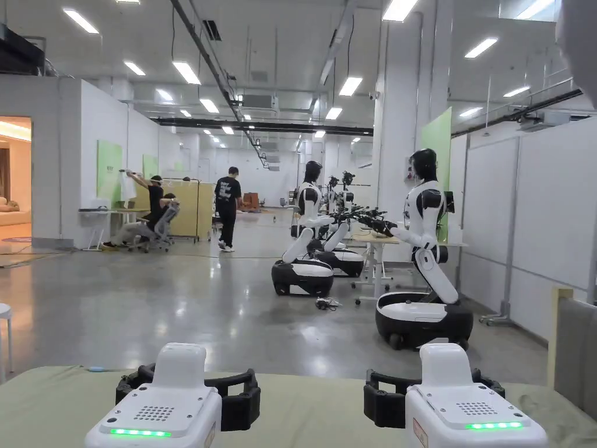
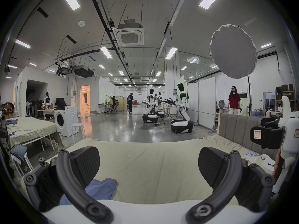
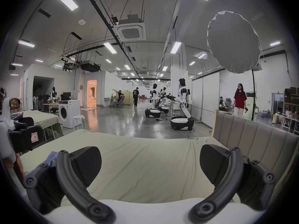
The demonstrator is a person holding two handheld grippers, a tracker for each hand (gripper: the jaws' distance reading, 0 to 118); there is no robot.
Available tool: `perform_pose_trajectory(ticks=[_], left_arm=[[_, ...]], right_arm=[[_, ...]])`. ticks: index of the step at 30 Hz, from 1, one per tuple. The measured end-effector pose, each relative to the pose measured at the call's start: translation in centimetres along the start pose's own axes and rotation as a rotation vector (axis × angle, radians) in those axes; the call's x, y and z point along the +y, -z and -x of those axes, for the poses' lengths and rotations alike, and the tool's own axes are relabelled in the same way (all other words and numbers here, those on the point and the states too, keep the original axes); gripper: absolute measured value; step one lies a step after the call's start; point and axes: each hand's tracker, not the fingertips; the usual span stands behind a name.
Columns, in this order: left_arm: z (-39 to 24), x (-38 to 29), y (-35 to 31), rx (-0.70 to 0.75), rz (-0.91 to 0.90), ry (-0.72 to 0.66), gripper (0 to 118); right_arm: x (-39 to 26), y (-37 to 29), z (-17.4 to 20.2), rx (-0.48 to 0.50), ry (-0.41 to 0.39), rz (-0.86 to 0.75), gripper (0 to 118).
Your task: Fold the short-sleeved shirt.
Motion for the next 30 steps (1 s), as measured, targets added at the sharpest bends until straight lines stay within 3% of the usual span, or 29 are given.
perform_pose_trajectory(ticks=[22, 24, 25, 26, 27, 28, 29, 30], left_arm=[[-0.5, 0.4, 0.1, -0.031, 0.002, 0.007, 118], [-0.6, 0.4, 0.1, -0.04, 0.005, 0.007, 118], [-0.7, 0.4, 0.0, -0.046, 0.002, 0.008, 117], [-0.8, 0.5, -0.3, -0.094, -0.003, 0.012, 105], [-0.9, 0.5, -0.5, -0.137, -0.012, 0.013, 62], [-1.3, 0.6, -0.4, -0.065, -0.005, 0.047, 3], [-1.7, 0.7, -0.4, 0.022, -0.024, 0.093, 3], [-1.9, 0.9, -0.6, -0.057, -0.036, 0.059, 3]], right_arm=[[0.2, -0.1, -0.3, -0.023, 0.01, 0.003, 118], [0.2, -0.1, -0.3, -0.019, 0.007, 0.009, 112], [0.2, -0.2, -0.3, -0.023, 0.002, 0.014, 102], [0.2, -0.3, -0.2, -0.028, -0.003, 0.008, 66], [0.2, -0.1, -0.2, -0.048, -0.013, 0.007, 25], [0.2, 0.0, -0.2, -0.071, -0.016, 0.003, 1], [0.3, -0.1, -0.4, -0.072, -0.004, -0.021, 0], [0.5, -0.2, -0.6, -0.043, 0.009, -0.01, 0]])
